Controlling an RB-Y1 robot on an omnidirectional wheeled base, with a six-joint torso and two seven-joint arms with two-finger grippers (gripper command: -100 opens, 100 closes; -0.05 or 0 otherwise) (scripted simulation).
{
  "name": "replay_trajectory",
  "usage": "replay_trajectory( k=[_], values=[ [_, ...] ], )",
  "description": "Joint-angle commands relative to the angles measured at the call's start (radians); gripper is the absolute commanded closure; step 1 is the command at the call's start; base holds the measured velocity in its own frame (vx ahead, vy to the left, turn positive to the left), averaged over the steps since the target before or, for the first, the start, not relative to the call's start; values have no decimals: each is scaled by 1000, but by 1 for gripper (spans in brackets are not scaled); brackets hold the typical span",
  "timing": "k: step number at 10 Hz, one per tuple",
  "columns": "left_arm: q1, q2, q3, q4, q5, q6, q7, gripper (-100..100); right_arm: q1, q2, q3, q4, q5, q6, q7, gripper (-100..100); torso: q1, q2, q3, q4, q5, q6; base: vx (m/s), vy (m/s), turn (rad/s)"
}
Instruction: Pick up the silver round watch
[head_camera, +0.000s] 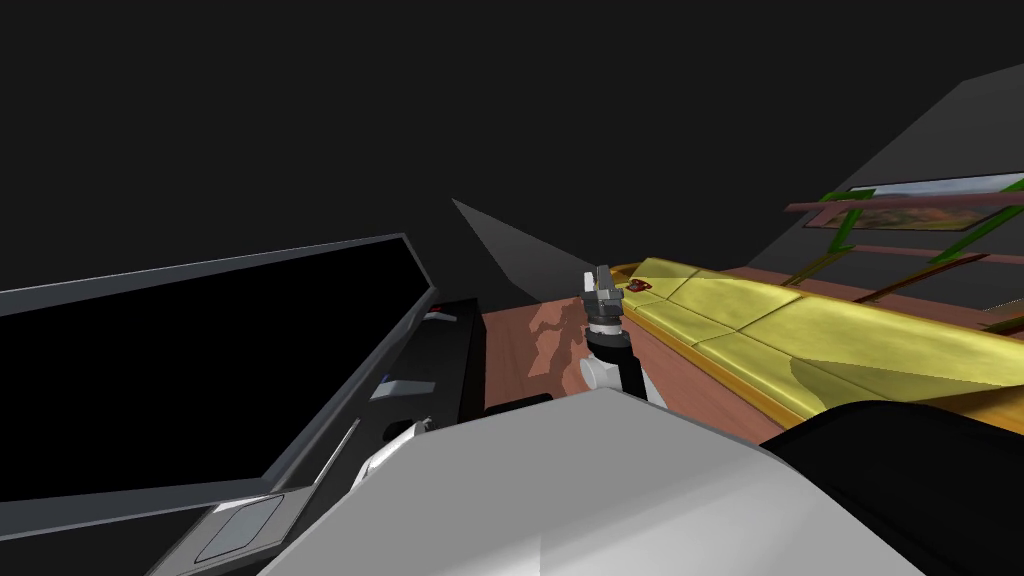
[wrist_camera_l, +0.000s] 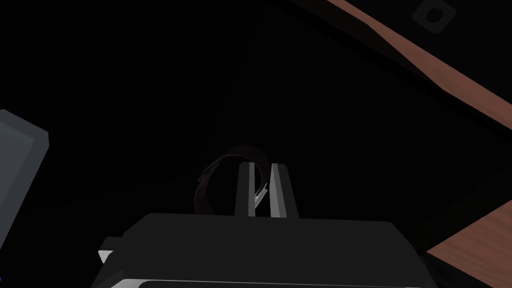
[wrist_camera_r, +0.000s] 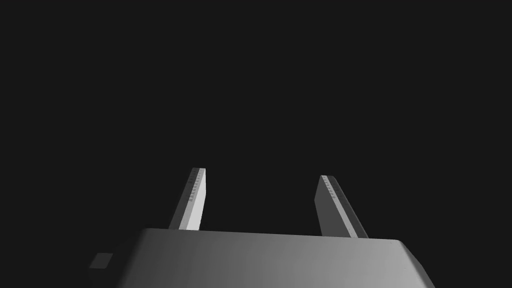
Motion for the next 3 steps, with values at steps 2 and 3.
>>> replay_trajectory(
  k=[2,3],
  values=[
    [2,2,4,-17,3,16,-2,100,0,0,0,0,0,0,0,0,0,1,0,0,0,0,-22,-22,-2],
    [2,2,5,-19,3,20,-2,0,0,0,0,0,0,0,0,0,1,0,0,0,0,0,0,0,0]
  ],
)
